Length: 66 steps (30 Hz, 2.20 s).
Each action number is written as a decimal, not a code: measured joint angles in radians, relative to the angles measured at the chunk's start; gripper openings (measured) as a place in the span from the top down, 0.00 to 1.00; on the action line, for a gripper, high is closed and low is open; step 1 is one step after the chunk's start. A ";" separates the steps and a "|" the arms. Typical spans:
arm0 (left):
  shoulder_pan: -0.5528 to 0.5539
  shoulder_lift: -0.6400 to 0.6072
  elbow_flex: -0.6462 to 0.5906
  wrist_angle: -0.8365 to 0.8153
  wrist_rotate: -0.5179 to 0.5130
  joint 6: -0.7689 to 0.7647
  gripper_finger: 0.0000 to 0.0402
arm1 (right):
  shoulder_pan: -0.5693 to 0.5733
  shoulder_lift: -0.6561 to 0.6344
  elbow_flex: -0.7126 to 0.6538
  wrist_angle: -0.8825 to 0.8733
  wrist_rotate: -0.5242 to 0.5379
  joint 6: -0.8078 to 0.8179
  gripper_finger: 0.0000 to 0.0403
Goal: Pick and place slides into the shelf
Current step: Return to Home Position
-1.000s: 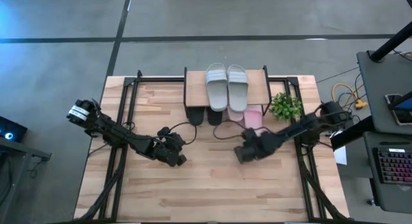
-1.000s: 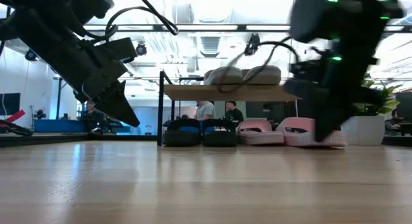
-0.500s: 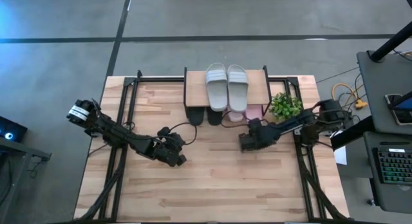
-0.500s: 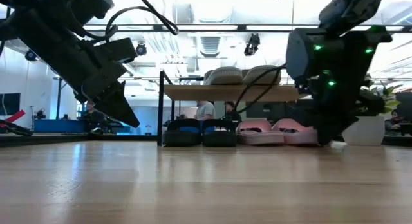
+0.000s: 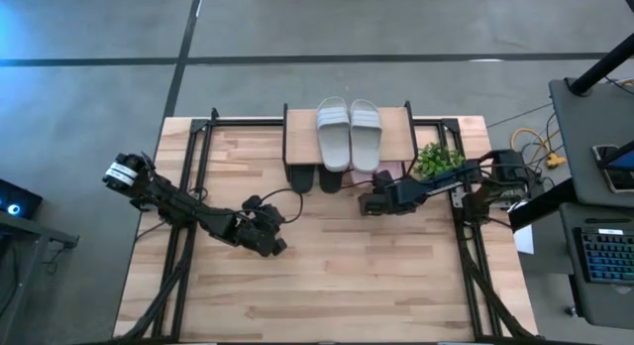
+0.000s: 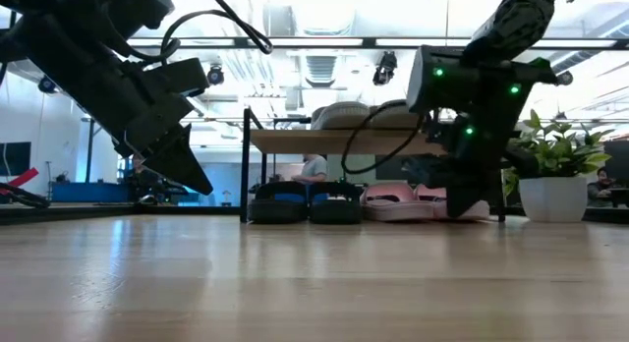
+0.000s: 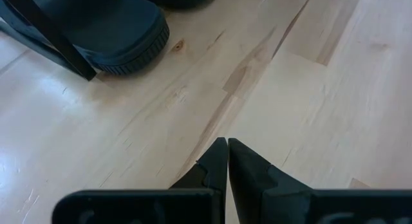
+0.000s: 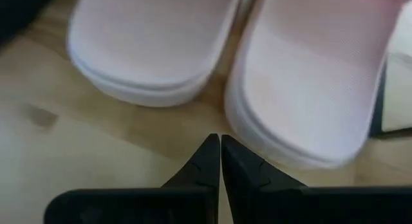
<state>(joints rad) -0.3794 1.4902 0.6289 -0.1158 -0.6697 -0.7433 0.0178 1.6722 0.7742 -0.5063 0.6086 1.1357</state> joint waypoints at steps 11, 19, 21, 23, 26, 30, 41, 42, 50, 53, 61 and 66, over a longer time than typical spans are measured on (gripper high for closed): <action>0.000 0.000 0.000 0.004 0.000 -0.009 1.00 | 0.188 -0.034 0.000 -0.042 -0.122 0.127 0.98; 0.049 0.000 0.008 0.163 0.059 0.018 1.00 | 0.431 -0.172 0.000 -0.038 -0.106 0.369 0.98; 0.086 -0.007 0.032 0.191 0.079 0.090 1.00 | 0.447 -0.236 0.000 -0.032 -0.074 0.373 0.98; 0.147 -0.040 0.065 0.220 0.123 0.209 1.00 | 0.428 -0.331 0.000 -0.022 -0.025 0.293 0.98; 0.274 -0.112 0.124 0.319 0.370 0.406 1.00 | 0.357 -0.500 0.006 0.022 -0.022 0.078 0.98; 0.429 -0.190 0.167 0.403 0.667 0.418 1.00 | 0.301 -0.714 0.018 -0.014 -0.003 -0.052 0.98; 0.541 -0.453 0.163 0.380 0.692 0.270 1.00 | 0.334 -1.079 0.023 0.225 0.095 -0.435 0.98; 0.541 -0.473 0.163 0.384 0.694 0.285 1.00 | 0.332 -1.096 0.023 0.224 0.108 -0.461 0.98; 0.546 -0.566 0.153 0.385 0.746 0.303 1.00 | 0.330 -1.177 0.013 0.200 -0.109 -0.661 0.98; 0.546 -0.571 0.128 0.390 0.845 0.305 1.00 | 0.329 -1.161 -0.020 0.193 -0.282 -0.688 0.98; 0.565 -0.584 -0.051 0.629 0.940 0.305 1.00 | 0.328 -1.345 -0.252 0.389 -0.360 -0.723 0.98; 0.603 -0.664 -0.142 0.630 0.978 0.330 1.00 | 0.329 -1.588 -0.347 0.319 -0.378 -0.777 0.98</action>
<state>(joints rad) 0.2236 0.8264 0.4865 0.5138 0.3084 -0.4130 0.3466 0.0843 0.4276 -0.1870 0.2304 0.3582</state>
